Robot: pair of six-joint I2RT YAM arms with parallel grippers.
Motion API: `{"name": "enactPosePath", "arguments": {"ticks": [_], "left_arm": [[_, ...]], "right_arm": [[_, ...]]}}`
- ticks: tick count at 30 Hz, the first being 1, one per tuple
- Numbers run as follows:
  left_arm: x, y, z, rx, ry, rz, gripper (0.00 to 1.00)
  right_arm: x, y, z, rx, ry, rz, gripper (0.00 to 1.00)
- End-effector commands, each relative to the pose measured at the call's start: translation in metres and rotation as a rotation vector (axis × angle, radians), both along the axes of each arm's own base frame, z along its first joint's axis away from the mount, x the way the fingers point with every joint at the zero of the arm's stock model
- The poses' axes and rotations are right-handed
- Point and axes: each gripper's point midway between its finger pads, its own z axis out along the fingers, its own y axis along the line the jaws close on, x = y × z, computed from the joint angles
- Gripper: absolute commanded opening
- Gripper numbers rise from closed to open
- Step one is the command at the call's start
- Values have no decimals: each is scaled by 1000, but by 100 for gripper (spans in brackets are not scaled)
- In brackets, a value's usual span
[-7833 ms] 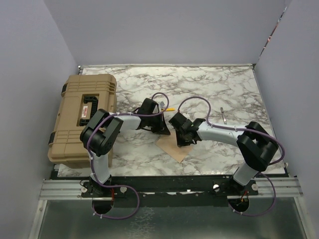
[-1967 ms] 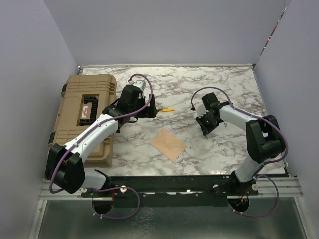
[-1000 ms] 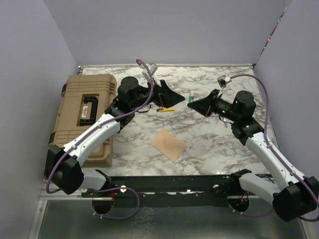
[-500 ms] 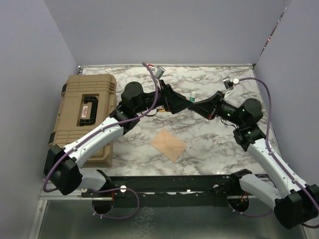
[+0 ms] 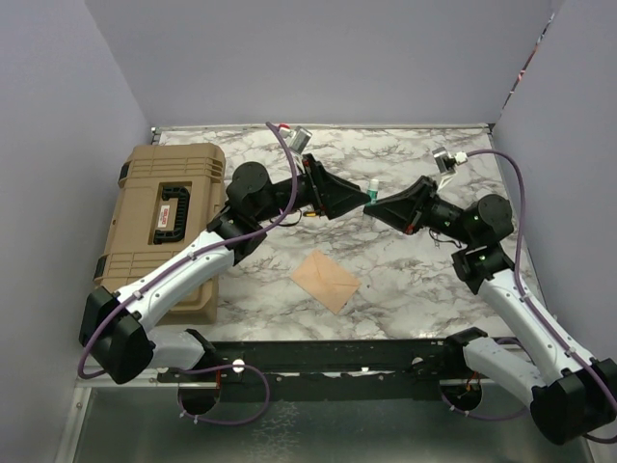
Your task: Place the letter into the envelope and seal it
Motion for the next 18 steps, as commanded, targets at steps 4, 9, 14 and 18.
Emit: {"name": "enactPosePath", "arguments": {"ticks": [4,9,14,18], "left_arm": [[1,-6,4,-19,17,-13,58],[-2,-9,-5,-2,31,-43,47],[-7,-13,-14,8,60,-59,42],[-12,-19,-9,2,59,-90,39]], "right_arm": [[-17,7,-1,-46,13,134,1],[-19,7,7,-37,-14,140,1],[-24,9,9,-48,-33,188,1],[-33,11,7,-78,-71,236,1]]}}
